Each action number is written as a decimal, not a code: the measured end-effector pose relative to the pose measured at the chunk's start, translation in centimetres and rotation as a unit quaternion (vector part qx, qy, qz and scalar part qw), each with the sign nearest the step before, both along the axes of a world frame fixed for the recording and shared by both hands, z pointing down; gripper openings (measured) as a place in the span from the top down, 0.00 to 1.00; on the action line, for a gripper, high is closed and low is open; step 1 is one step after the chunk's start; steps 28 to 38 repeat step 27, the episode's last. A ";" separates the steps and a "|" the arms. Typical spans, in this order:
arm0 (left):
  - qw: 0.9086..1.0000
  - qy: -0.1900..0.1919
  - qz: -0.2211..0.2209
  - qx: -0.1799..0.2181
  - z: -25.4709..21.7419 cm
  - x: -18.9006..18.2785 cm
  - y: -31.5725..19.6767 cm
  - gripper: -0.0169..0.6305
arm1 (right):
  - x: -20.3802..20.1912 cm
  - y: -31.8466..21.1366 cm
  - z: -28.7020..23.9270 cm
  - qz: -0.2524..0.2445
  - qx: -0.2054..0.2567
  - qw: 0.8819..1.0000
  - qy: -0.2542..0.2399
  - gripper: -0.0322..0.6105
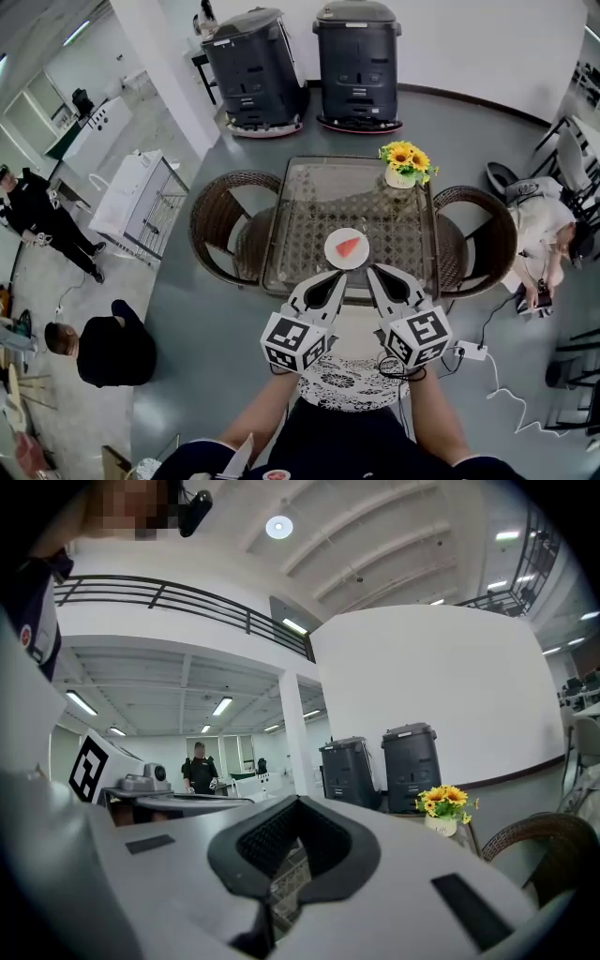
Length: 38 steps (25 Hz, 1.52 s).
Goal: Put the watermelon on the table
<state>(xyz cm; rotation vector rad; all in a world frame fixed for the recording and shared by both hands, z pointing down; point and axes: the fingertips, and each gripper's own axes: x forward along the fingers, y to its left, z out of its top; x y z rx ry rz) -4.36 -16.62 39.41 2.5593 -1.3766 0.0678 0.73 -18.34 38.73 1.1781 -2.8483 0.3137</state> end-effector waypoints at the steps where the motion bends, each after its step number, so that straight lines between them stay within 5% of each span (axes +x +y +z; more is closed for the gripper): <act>1: 1.000 -0.001 0.002 0.001 -0.1 0.2 0.0 0.96 | 0.1 0.1 0.0 0.000 0.000 1.000 0.001 0.95; 38: 1.000 -0.010 0.007 -0.002 -0.5 0.9 0.6 0.96 | 0.7 0.5 -1.0 0.004 0.009 1.000 -0.005 0.95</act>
